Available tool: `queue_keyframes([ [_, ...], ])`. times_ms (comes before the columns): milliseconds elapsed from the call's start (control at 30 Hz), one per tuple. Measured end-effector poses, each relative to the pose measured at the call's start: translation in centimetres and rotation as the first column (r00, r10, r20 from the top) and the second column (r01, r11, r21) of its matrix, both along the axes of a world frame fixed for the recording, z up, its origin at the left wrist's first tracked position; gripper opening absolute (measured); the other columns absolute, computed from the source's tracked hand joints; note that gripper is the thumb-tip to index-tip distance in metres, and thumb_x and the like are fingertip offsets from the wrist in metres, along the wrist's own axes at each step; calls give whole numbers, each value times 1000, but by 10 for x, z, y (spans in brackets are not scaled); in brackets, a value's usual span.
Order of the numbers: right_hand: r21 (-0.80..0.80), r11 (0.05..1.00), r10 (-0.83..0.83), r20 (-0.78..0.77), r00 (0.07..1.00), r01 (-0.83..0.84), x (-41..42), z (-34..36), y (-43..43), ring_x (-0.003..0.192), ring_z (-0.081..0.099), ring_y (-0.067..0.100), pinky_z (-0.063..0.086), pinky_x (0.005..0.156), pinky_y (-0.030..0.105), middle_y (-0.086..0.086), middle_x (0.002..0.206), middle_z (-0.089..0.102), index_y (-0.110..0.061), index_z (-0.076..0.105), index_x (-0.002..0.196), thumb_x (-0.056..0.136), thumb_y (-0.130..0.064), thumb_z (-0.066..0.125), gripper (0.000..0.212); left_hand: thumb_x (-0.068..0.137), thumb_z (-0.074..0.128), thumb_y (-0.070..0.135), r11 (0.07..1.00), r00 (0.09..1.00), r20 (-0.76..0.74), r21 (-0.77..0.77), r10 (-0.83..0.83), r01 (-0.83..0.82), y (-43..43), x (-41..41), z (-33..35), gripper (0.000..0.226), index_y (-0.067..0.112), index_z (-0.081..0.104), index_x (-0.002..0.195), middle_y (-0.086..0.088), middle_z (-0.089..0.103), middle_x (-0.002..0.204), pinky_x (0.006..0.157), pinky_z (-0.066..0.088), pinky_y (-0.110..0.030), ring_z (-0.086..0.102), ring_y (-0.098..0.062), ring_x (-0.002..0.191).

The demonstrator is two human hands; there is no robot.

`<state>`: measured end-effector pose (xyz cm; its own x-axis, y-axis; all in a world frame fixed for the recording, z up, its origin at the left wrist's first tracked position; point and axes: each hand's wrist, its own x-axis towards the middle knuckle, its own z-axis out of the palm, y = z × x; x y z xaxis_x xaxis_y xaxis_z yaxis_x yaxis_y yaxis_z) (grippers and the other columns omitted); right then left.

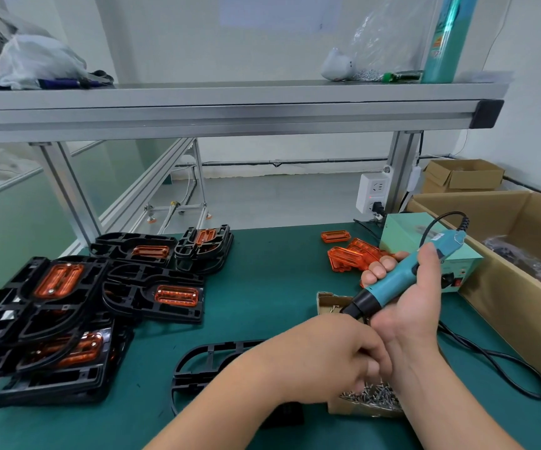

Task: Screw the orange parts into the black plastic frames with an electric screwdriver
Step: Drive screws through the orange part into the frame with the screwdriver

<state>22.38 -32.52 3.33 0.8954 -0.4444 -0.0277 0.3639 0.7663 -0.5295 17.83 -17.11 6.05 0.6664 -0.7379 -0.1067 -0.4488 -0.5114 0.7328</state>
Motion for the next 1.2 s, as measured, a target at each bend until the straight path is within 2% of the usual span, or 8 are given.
queue_keyframes([
  [67,6,1000,-3,2,1000,3,1,-1,0,61,46,15,43,56,27,-1,74,47,-18,52,89,104,-52,62,38,99,58,19,999,994,-101,-25,39,-42,3,1,1,18,26,74,100,14,68,65,68,52,-17,62,4,64],
  [167,6,1000,-4,1,1000,4,1,-2,0,61,46,15,43,55,27,-1,74,47,-18,52,89,103,-53,63,39,101,60,24,994,981,-178,-64,73,-86,4,3,3,16,29,71,90,-13,76,90,81,60,-41,66,-9,71],
  [233,2,1000,-3,1,1000,3,2,-1,0,61,46,15,43,55,27,0,74,47,-18,51,89,103,-53,63,39,101,62,25,987,970,-219,-98,102,-126,6,5,2,17,30,69,86,-15,73,87,73,59,-38,63,-15,70],
  [300,-1,1000,-8,0,1000,8,1,-1,1,61,46,15,43,55,27,0,73,47,-18,51,89,103,-53,62,39,100,63,22,970,950,-283,-162,132,-183,6,5,1,16,27,69,86,-1,68,76,59,55,-25,60,-12,65],
  [400,-7,1000,-14,8,1000,14,1,-1,1,62,46,15,43,55,27,0,73,47,-18,51,90,103,-52,62,38,101,62,15,942,912,-385,-232,141,-244,9,8,2,12,17,70,93,7,67,73,52,52,-18,63,-6,61],
  [533,-6,1000,-13,13,1000,13,1,0,2,62,46,15,44,55,27,0,73,47,-18,52,90,103,-52,62,38,103,57,1,920,839,-542,-302,48,-248,16,11,6,14,7,69,103,-3,71,80,58,59,-21,72,-13,69],
  [833,-9,1000,-12,14,1000,12,0,-2,1,63,46,14,44,57,27,0,75,47,-18,51,92,104,-53,61,38,106,53,2,843,648,-747,-439,-150,-311,19,14,9,15,3,67,113,-10,73,94,67,62,-22,76,-14,79],
  [1200,-7,1000,-5,18,1000,5,1,-4,1,63,46,14,43,58,27,0,75,47,-18,52,91,104,-53,62,38,107,48,-2,839,600,-783,-431,-165,-332,22,18,4,23,-6,64,123,-18,75,104,77,64,-25,78,-24,93],
])
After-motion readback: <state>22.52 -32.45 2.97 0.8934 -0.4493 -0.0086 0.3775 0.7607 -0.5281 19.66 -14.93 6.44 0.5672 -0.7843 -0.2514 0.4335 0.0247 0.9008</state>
